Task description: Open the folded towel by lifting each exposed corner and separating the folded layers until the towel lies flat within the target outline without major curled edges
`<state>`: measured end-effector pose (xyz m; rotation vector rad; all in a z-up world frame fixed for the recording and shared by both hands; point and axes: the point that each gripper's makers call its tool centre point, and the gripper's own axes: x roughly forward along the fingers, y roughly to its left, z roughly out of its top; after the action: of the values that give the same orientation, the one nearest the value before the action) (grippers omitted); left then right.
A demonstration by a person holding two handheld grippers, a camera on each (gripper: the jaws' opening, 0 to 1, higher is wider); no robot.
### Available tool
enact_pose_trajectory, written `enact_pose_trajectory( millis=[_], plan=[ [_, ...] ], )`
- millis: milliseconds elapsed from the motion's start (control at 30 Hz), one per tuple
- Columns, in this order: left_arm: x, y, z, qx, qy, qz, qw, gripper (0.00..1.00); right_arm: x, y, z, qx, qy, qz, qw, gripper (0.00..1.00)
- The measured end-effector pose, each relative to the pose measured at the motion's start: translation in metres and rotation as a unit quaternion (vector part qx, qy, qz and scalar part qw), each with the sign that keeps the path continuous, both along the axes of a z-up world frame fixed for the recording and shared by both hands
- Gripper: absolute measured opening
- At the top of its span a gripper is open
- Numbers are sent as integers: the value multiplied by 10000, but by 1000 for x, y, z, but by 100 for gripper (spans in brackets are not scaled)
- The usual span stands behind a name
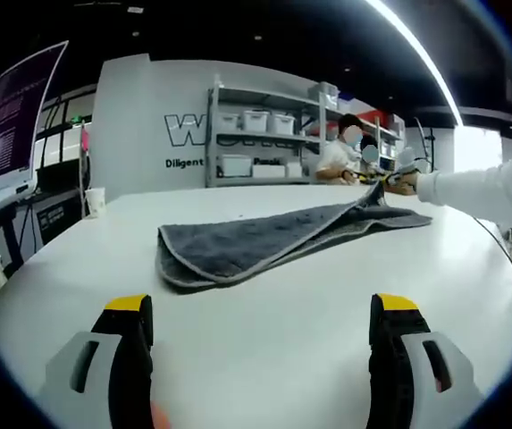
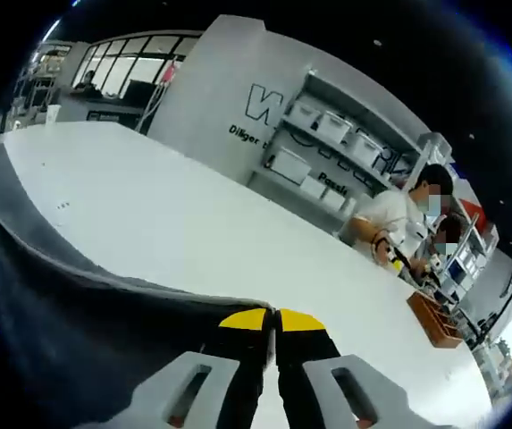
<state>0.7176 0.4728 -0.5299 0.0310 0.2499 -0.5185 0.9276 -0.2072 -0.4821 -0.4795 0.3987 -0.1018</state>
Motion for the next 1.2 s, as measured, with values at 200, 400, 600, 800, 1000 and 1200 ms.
enact_pose_trajectory(
  millis=[200,400,600,800,1000,1200],
  plan=[
    [0,-2,0,-13,7,-26,10000,100,12,-10,-21,-104,187,-32,9998,1],
    [0,0,-2,10,27,18,10000,100,10,-14,-31,187,211,-94,9996,4],
    [1,-1,-2,7,36,-5,10000,100,-9,-21,-25,-25,156,80,9998,13],
    [0,-1,1,5,-19,-12,10000,100,-39,-15,-1,116,-285,387,9988,16],
    [-1,-3,5,4,-88,-46,10000,100,-94,33,43,818,-1150,970,9852,19],
    [-3,-5,7,0,-138,-81,9999,100,-158,95,57,1497,-1311,1755,9641,29]
  ],
)
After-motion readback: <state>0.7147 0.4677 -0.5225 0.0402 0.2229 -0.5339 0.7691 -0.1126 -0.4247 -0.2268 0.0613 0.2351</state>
